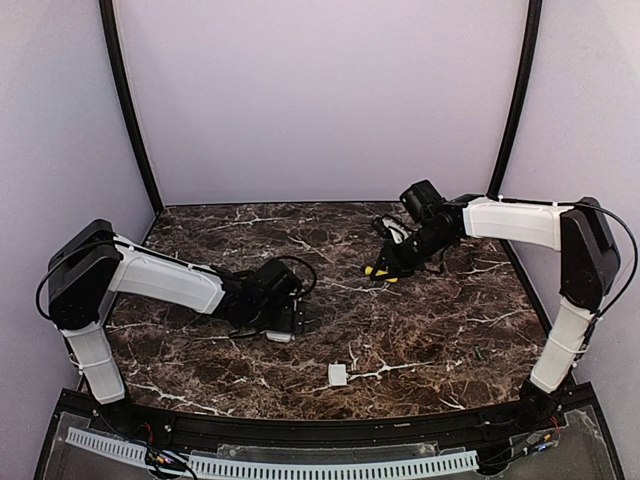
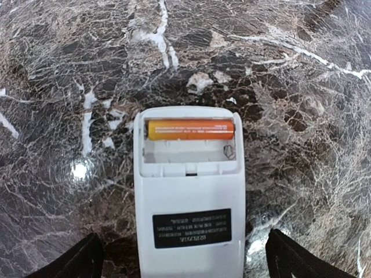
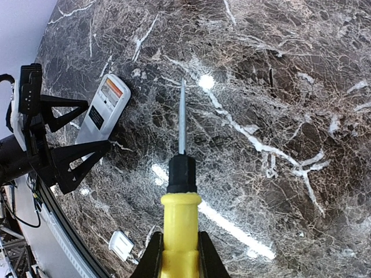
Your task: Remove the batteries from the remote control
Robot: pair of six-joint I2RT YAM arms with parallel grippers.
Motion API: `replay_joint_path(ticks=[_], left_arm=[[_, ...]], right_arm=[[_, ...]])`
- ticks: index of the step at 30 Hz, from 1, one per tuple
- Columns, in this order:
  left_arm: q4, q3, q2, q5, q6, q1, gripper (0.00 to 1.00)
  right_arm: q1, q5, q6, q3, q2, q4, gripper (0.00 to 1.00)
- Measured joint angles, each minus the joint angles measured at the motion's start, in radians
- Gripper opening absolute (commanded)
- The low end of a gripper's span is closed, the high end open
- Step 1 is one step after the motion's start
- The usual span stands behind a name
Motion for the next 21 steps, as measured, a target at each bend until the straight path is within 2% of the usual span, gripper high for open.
replay_joint_path(ticks=[7, 14, 21], left_arm=[[-0.039, -0.001, -0.084, -0.032, 0.142, 0.000, 0.98], [-0.096, -0.014, -0.235, -0.051, 0.304, 0.001, 0.83], [-0.126, -0.097, -0.268, 0.142, 0.341, 0.062, 0.78]], right_arm=[[0.000, 0.013, 0.000, -0.001, -0.012, 0.000, 0.00], [0.000, 0.029, 0.000, -0.001, -0.024, -0.001, 0.00], [0.000, 0.030, -0.003, -0.001, -0.035, -0.001, 0.00]])
